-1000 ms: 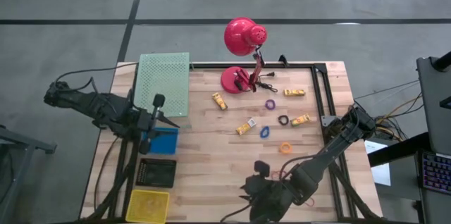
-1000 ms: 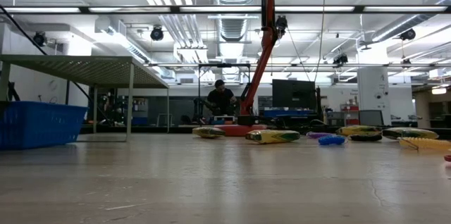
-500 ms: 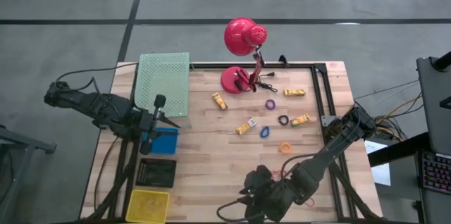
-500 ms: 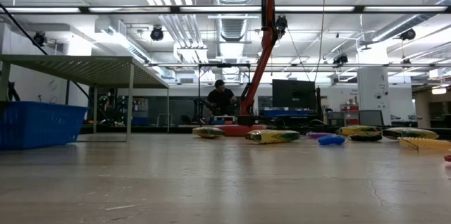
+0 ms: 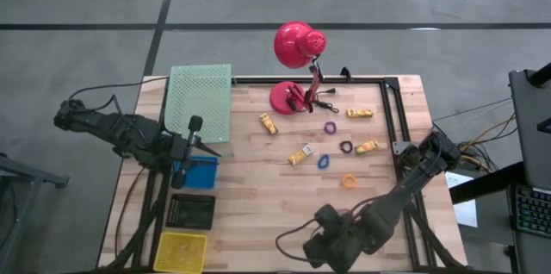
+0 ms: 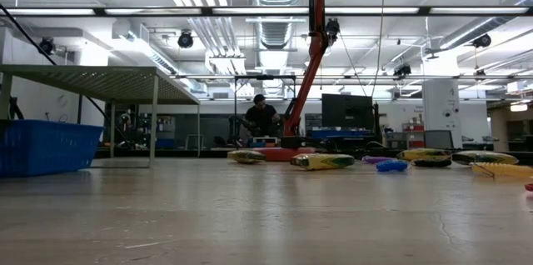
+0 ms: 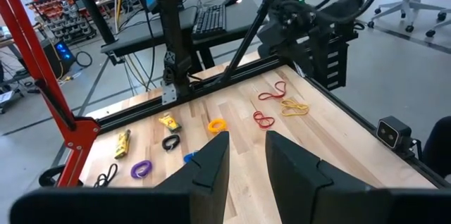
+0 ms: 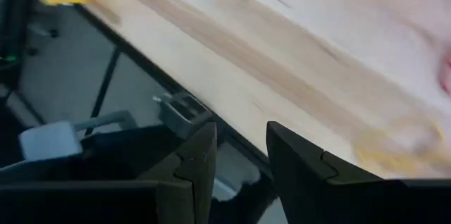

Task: Pick & Place Office Desk Supplies
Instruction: Put the yellow rubber band into the yellow bin

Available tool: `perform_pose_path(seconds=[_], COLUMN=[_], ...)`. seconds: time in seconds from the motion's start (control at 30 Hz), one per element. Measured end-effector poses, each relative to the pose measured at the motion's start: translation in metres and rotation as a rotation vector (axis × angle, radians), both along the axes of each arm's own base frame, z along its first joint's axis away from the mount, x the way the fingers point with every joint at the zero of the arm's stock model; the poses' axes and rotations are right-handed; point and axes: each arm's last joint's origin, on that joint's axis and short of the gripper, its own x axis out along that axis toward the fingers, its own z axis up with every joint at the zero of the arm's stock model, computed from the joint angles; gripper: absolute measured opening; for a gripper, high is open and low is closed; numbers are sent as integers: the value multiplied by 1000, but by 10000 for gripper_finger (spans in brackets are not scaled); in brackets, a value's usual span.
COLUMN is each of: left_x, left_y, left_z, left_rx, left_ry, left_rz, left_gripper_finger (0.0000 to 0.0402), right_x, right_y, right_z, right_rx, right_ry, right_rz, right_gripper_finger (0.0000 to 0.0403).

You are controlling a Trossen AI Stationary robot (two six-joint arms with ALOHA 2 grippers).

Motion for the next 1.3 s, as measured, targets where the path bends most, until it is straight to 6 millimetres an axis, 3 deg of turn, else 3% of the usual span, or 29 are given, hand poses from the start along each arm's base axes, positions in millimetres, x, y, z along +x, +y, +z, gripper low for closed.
perform_pose_path(seconds=[0.27,0.47,0.6,0.97,1.3], left_x=[0,0,0,0,0], left_y=[0,0,0,0,0], left_z=[0,0,0,0,0], left_rx=[0,0,0,0,0], left_ry=[0,1,1,2,2], left_rz=[0,0,0,0,0], left_gripper_finger=[97,97,97,97,97], right_x=[-26,-43,-50,-53,-59], right_y=[2,6,3,1,-6], right_z=[-9,-26,-44,-82,-113], right_rx=[61,-8,-23,27,44], right_ry=[295,362,409,393,391], right_rz=[-101,-90,-196,-254,-250], right_gripper_finger=[121,122,137,200,196])
